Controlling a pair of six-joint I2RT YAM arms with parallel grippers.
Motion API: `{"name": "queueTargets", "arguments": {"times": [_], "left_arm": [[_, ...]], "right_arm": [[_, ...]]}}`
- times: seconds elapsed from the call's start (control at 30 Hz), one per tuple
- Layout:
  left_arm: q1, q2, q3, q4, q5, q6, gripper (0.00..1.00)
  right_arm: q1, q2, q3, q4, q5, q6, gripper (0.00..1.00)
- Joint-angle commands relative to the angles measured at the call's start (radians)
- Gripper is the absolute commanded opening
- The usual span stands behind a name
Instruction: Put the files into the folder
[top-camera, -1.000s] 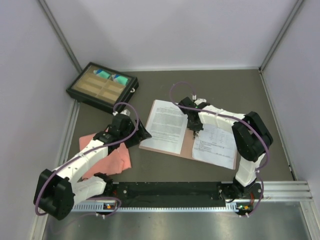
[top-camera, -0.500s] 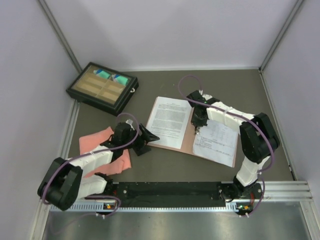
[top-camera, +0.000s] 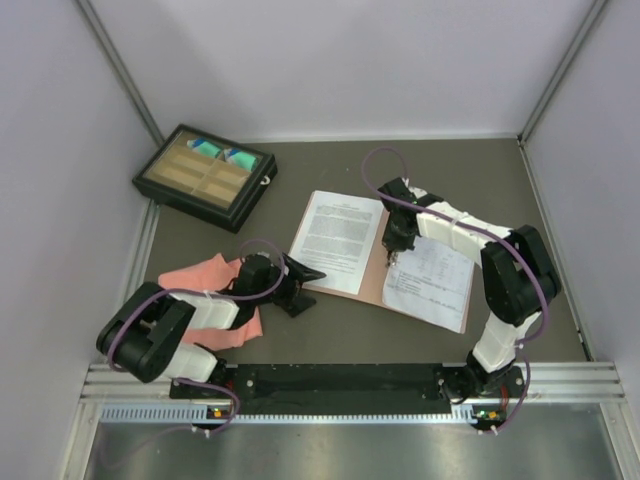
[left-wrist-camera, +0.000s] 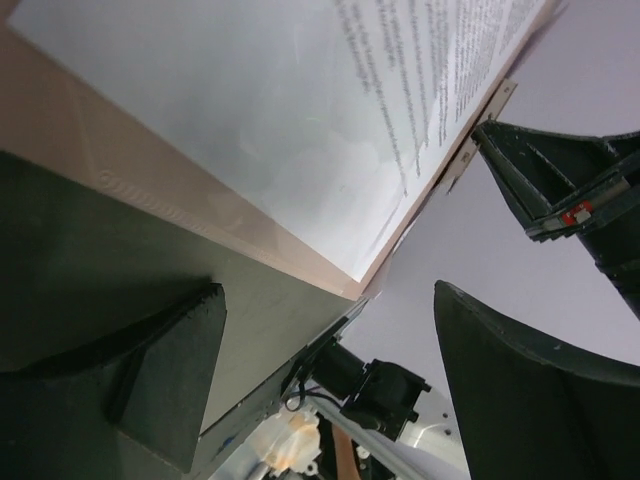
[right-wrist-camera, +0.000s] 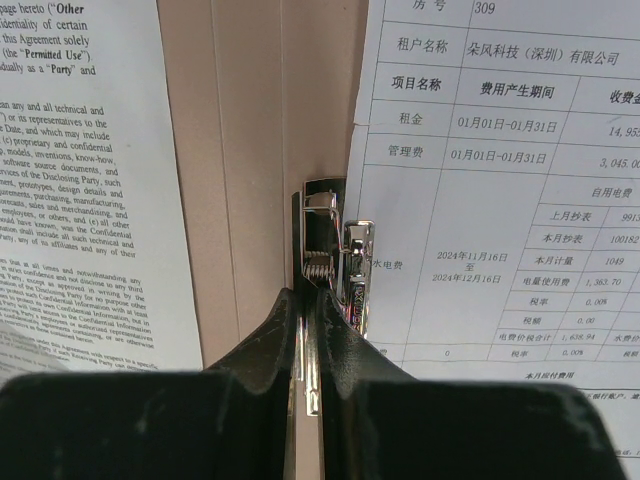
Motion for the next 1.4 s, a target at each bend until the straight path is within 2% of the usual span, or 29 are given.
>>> {"name": "queueTargets", "arguments": {"times": [0.0,0.13,0.23,0.37,0.4,0.43,0.6,0.63,0.73,0.8,0.93,1.0,1.03,1.07,1.17,1.27,1.37], "left_arm": [[-0.042,0.082,-0.072,0.266,-0.105,-0.163,0.86],[-0.084,0.186,-0.096,0.447,-0.194,-0.223,0.8],[-0.099,0.273,-0.126,0.664,-0.267,-0.225,0.73],[-0.108,0.369,-0.148,0.862,-0.34,-0.175,0.59],[-0.116,0.381,-0.155,0.933,-0.359,-0.152,0.52],[-0.116,0.398,-0.158,0.944,-0.409,-0.109,0.49],[-0.118,0.381,-0.142,0.941,-0.446,0.036,0.28],[-0.119,0.354,-0.136,0.905,-0.454,0.081,0.21],[-0.118,0.271,-0.104,0.839,-0.466,0.198,0.11],[-0.119,0.21,-0.061,0.689,-0.478,0.27,0.04],[-0.141,0.015,0.011,0.408,-0.572,0.504,0.0],[-0.145,-0.034,0.051,0.285,-0.618,0.577,0.0],[-0.147,-0.074,0.063,0.262,-0.629,0.655,0.0],[-0.148,-0.093,0.083,0.233,-0.636,0.693,0.0],[-0.157,-0.151,0.132,0.139,-0.669,0.865,0.0],[-0.182,-0.159,0.222,0.023,-0.673,1.06,0.0],[-0.255,-0.133,0.301,-0.077,-0.725,1.25,0.0]], "right_arm": [[-0.011,-0.026,0.036,0.04,-0.035,0.039,0.0],[-0.01,-0.012,0.042,0.047,-0.054,0.045,0.0],[-0.011,-0.009,0.039,0.046,-0.051,0.043,0.0],[-0.011,-0.014,0.03,0.058,-0.052,0.036,0.0],[-0.01,-0.014,0.028,0.057,-0.052,0.033,0.0],[-0.01,-0.012,0.027,0.058,-0.049,0.03,0.0],[-0.01,-0.014,0.01,0.081,-0.054,0.008,0.0],[-0.01,-0.012,0.01,0.084,-0.055,0.005,0.0],[-0.011,-0.012,0.005,0.101,-0.069,-0.021,0.0],[-0.01,-0.014,0.007,0.103,-0.078,-0.042,0.03],[-0.01,-0.02,0.013,0.083,-0.098,-0.088,0.27],[-0.01,-0.043,0.014,0.054,-0.098,-0.113,0.44],[-0.008,-0.057,0.004,0.046,-0.097,-0.122,0.5],[-0.01,-0.078,-0.003,0.037,-0.095,-0.13,0.62],[-0.011,-0.17,-0.016,-0.011,-0.068,-0.17,0.77],[-0.02,-0.259,-0.023,-0.058,-0.007,-0.208,0.86],[-0.089,-0.357,-0.058,-0.091,-0.031,-0.228,0.9]]}}
